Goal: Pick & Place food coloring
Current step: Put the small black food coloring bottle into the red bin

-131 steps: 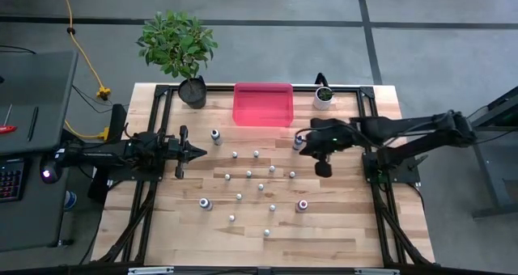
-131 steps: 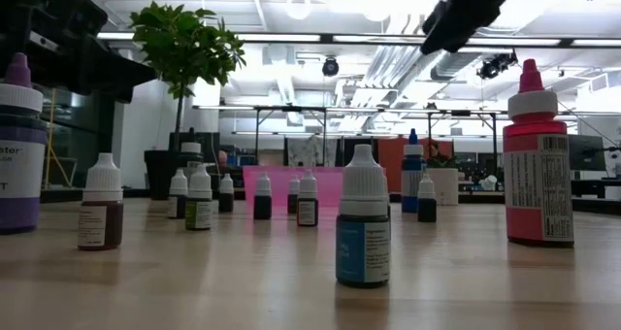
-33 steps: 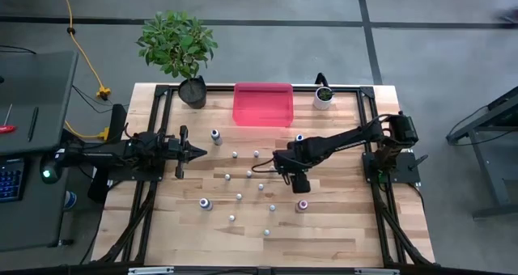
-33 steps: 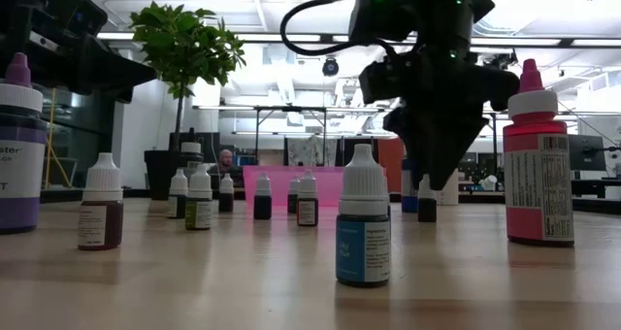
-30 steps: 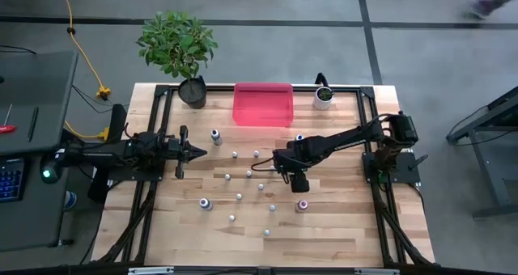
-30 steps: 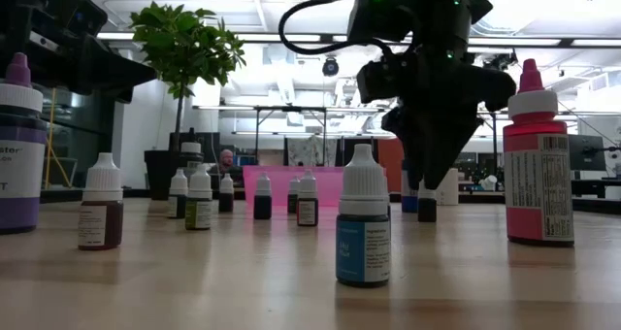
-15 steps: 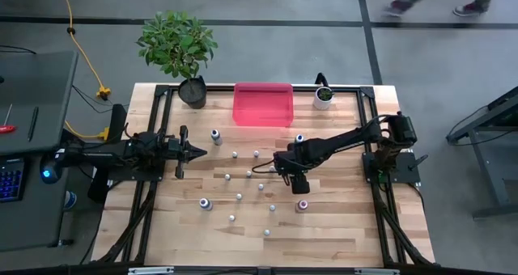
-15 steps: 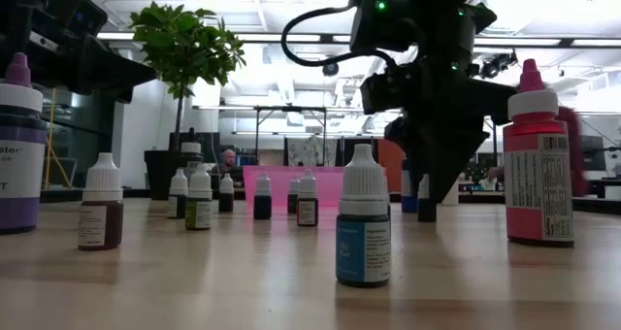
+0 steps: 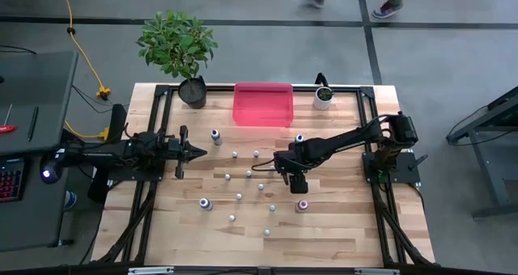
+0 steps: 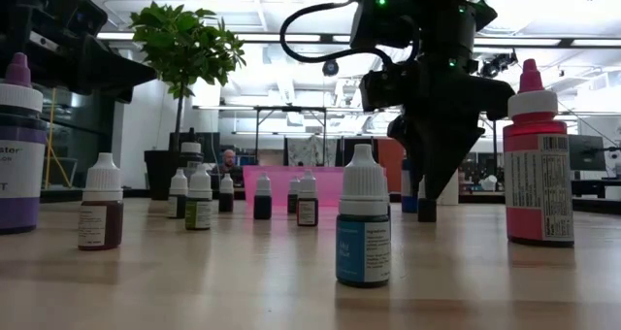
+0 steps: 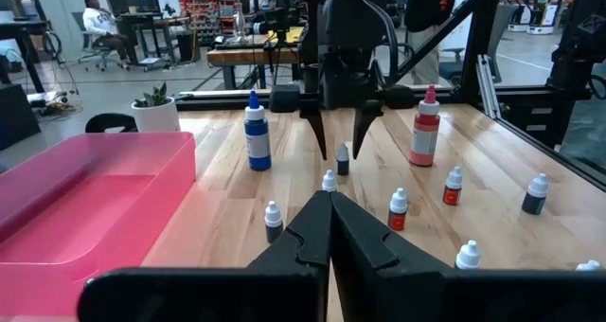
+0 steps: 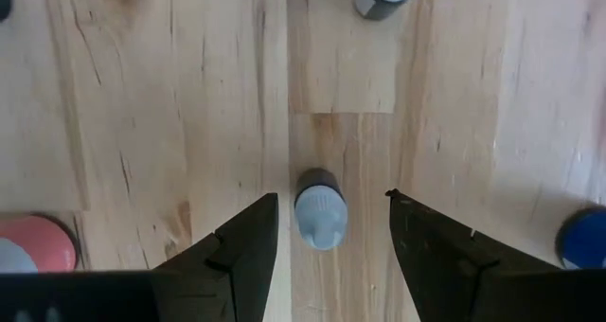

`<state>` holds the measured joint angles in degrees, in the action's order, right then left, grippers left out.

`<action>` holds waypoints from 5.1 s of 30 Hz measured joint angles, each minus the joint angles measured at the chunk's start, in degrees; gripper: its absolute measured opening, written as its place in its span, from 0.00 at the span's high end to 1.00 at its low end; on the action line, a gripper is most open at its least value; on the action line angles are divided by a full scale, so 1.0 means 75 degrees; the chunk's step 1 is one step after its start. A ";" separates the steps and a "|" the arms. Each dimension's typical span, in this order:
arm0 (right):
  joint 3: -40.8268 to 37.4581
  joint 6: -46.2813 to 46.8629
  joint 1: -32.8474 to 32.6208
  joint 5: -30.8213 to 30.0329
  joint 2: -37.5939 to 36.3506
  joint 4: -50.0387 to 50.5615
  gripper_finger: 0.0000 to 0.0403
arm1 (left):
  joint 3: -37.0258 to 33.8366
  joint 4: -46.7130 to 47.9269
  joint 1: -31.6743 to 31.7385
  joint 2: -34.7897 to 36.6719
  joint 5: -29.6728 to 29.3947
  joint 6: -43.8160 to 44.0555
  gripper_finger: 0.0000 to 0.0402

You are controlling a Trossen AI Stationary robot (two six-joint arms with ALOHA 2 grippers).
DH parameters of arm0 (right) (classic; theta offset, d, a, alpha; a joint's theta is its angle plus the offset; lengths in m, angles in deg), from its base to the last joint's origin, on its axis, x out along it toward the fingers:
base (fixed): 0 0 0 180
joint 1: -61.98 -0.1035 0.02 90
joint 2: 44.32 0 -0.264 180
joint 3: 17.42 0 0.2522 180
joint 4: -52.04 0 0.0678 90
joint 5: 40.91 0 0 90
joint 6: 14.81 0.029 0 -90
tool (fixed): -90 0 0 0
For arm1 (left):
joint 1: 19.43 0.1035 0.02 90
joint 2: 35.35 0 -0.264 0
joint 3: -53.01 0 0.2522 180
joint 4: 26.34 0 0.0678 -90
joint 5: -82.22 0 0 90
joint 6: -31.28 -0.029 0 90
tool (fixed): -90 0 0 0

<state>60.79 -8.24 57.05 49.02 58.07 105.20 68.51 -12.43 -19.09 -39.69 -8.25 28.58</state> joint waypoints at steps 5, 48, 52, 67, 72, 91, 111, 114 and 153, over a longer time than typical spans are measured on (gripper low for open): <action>0.0000 0.0148 0.0000 0.0002 -0.0016 0.0025 0.52 | 0.0000 0.0000 0.0001 0.0000 0.0000 0.0000 1.00; 0.2039 0.0624 0.0062 0.0046 -0.0211 0.1657 0.86 | 0.0000 0.0000 0.0002 0.0000 0.0000 0.0003 1.00; 0.3193 0.0782 0.0197 -0.0175 -0.0214 0.2428 0.86 | 0.0001 0.0000 0.0002 0.0001 -0.0009 0.0001 1.00; 0.5144 0.1175 0.1742 -0.1174 -0.0211 0.3360 0.86 | 0.0003 0.0000 0.0002 0.0003 -0.0017 0.0001 1.00; 0.5100 0.0895 0.2425 -0.1369 -0.0133 0.2936 0.86 | 0.0001 0.0001 0.0002 0.0002 -0.0017 0.0002 1.00; 0.7413 0.1130 0.4390 -0.0854 0.2761 0.3234 0.86 | 0.0000 0.0000 -0.0001 0.0003 -0.0012 0.0000 1.00; 0.7800 0.1209 0.5510 -0.0133 0.4111 0.3885 0.86 | 0.0000 0.0000 0.0000 0.0003 -0.0009 0.0000 1.00; 0.7566 0.1329 0.5608 0.0026 0.4111 0.3594 0.86 | 0.0001 0.0000 0.0001 0.0001 -0.0009 0.0000 1.00; 0.6840 0.1692 0.5805 -0.0776 0.4113 0.2672 0.70 | 0.0003 0.0000 0.0002 0.0003 -0.0017 0.0003 1.00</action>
<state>112.08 4.46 100.59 43.20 88.92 125.24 68.53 -12.43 -19.07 -39.67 -8.38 28.61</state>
